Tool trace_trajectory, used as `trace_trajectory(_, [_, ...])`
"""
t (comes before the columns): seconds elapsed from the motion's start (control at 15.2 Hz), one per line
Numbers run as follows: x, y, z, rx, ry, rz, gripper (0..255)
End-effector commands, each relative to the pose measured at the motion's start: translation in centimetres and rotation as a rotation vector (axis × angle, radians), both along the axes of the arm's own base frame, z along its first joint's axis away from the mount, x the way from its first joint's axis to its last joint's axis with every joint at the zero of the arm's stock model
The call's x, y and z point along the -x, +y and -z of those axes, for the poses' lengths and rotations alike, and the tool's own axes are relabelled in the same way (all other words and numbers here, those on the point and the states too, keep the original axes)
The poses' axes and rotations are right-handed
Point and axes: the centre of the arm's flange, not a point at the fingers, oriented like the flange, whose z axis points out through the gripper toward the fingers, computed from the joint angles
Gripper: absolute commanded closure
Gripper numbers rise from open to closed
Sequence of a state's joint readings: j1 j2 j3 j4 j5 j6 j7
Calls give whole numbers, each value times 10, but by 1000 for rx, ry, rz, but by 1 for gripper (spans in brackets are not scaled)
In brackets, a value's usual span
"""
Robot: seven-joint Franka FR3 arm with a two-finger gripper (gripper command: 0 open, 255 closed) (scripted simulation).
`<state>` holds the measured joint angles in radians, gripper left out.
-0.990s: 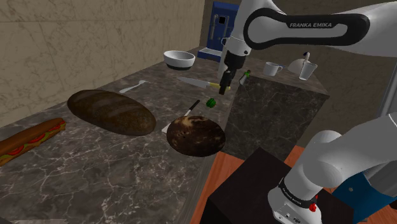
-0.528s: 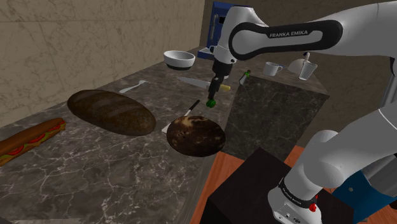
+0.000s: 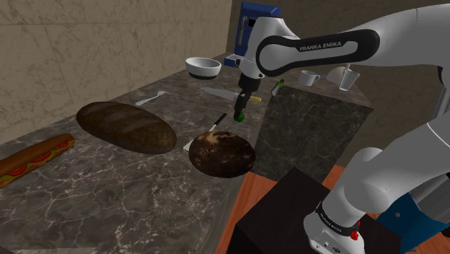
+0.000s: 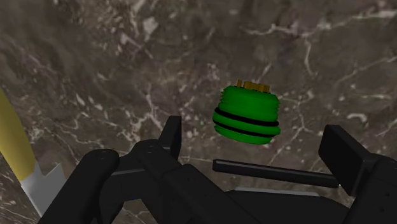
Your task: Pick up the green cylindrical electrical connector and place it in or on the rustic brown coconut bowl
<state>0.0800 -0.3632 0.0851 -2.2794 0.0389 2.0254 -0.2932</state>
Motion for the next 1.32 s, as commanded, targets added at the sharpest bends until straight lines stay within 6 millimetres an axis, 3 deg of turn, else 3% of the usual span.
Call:
trace_trajectory(0.0, [0, 0, 0, 0, 0, 0, 0])
trace_trajectory(0.13, [0, 0, 0, 0, 0, 0, 0])
trace_trajectory(0.2, [0, 0, 0, 0, 0, 0, 255])
trace_trajectory(0.79, [0, 0, 0, 0, 0, 0, 255])
trace_trajectory(1.25, [0, 0, -37, 0, 0, 0, 255])
